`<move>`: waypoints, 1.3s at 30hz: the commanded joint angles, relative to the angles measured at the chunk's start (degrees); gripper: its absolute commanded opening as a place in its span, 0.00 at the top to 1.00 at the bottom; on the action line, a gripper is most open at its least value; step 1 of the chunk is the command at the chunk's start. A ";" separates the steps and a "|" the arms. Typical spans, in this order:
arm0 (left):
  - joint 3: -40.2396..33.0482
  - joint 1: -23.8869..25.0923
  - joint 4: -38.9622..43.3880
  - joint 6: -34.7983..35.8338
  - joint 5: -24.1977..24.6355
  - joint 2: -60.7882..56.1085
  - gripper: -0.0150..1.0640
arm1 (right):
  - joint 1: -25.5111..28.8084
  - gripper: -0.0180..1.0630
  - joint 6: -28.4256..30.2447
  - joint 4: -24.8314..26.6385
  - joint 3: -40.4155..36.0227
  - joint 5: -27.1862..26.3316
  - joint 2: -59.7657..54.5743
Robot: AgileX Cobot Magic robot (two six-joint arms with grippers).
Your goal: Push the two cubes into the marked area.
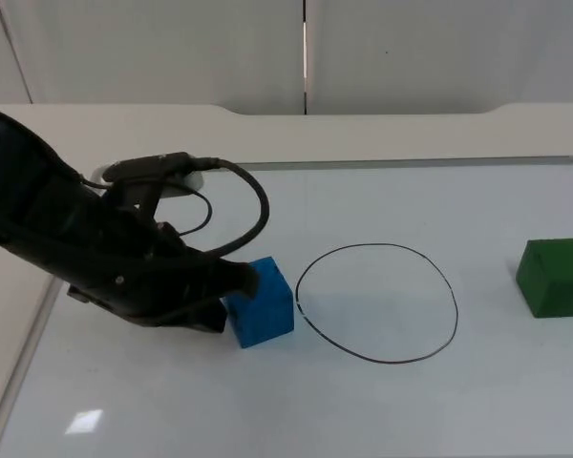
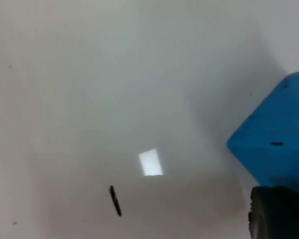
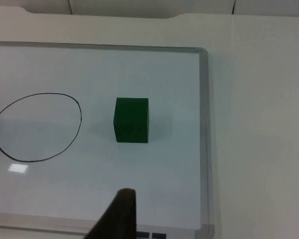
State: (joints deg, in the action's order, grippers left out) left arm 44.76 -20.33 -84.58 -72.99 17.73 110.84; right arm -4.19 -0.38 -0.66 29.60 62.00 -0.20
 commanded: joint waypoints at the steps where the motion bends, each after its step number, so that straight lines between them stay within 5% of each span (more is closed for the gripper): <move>1: 0.19 -0.39 -0.34 -0.18 -1.15 0.04 0.99 | 0.31 0.01 -0.21 -0.14 -0.13 -0.17 0.20; 39: 3.19 -3.00 -4.93 -2.10 -1.28 2.33 0.99 | 0.31 0.01 -0.21 -0.14 -0.13 -0.17 0.20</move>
State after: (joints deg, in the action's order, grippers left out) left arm 47.33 -23.09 -87.90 -74.65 15.54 113.13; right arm -4.19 -0.38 -0.66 29.60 62.00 -0.20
